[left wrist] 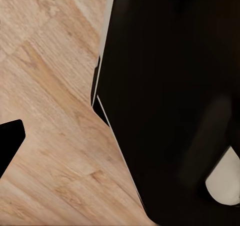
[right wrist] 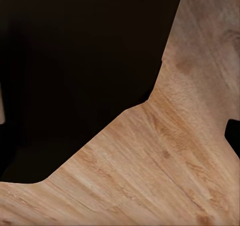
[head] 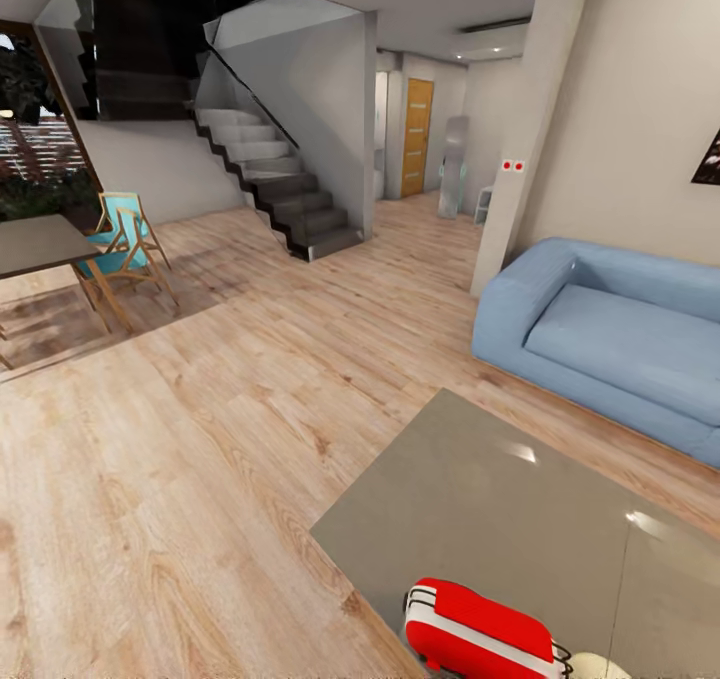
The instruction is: Turn on the radio receiver that's on the table in the living room.
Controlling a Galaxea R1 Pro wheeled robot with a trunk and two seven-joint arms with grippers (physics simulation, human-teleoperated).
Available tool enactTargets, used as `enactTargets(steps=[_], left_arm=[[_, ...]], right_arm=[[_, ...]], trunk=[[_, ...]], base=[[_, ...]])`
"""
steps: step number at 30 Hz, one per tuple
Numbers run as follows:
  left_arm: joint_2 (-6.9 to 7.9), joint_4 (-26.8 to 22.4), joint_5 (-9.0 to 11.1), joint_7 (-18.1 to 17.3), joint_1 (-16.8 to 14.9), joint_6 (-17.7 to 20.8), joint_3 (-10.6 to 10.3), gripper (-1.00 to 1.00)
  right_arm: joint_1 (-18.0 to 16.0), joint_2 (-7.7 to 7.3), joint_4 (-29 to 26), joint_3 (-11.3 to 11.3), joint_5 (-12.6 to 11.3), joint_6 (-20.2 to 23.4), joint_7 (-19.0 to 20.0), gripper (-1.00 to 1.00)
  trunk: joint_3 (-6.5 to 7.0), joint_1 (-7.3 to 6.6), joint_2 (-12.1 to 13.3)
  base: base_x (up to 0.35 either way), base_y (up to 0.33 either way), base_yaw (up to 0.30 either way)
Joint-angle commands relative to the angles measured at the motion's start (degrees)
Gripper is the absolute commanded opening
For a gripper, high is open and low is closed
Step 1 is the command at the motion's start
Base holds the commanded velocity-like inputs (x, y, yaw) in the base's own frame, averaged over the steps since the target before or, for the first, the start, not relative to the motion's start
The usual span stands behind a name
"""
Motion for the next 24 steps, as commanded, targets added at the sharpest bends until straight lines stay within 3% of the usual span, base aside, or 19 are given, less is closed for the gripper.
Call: enactTargets(steps=[1, 24], left_arm=[[0.01, 0.0, 0.0, 0.0, 0.0, 0.0, 0.0, 1.00], [0.11, 0.0, 0.0, 0.0, 0.0, 0.0, 0.0, 1.00]], right_arm=[[0.0, 0.00, 0.0, 0.0, 0.0, 0.0, 0.0, 1.00], [0.0, 0.00, 0.0, 0.0, 0.0, 0.0, 0.0, 1.00]], trunk=[[-0.10, 0.00, 0.0], [-2.21, 0.00, 0.0]], base=[[0.000, 0.000, 0.000], [0.000, 0.000, 0.000]])
